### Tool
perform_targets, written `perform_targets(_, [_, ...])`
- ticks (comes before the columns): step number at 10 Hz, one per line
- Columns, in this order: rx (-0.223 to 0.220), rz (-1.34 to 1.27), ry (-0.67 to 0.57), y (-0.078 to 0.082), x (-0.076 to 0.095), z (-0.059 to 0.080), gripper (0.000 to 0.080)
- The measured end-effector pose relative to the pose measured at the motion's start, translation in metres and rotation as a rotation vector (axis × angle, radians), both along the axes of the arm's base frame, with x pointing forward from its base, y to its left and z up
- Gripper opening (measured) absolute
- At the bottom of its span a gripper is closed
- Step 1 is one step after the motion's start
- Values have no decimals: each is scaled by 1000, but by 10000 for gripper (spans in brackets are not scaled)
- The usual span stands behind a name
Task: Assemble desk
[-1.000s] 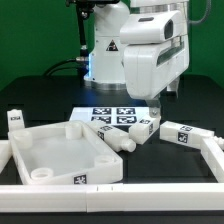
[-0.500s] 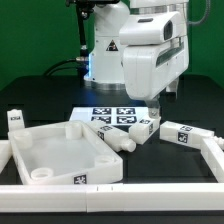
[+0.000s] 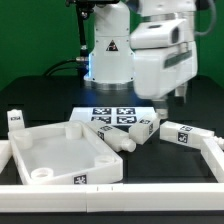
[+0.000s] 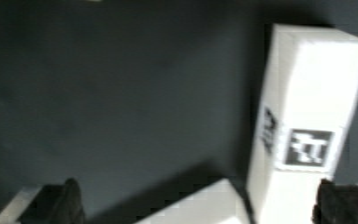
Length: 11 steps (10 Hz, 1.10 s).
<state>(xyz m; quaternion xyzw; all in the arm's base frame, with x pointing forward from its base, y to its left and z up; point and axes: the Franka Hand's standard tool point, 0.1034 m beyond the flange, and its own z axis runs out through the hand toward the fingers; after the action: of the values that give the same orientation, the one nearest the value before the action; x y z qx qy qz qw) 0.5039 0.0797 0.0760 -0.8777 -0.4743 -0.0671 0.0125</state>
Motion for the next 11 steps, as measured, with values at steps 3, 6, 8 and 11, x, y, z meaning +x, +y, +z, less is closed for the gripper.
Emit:
perform_targets(3, [10, -38, 5, 10, -10, -13, 650])
perform_targets(6, [28, -40, -6, 32, -33, -54, 650])
perform_targets(8, [37, -62, 2, 39, -38, -67, 650])
perform_targets(11, [38, -67, -14, 36, -36, -67, 640])
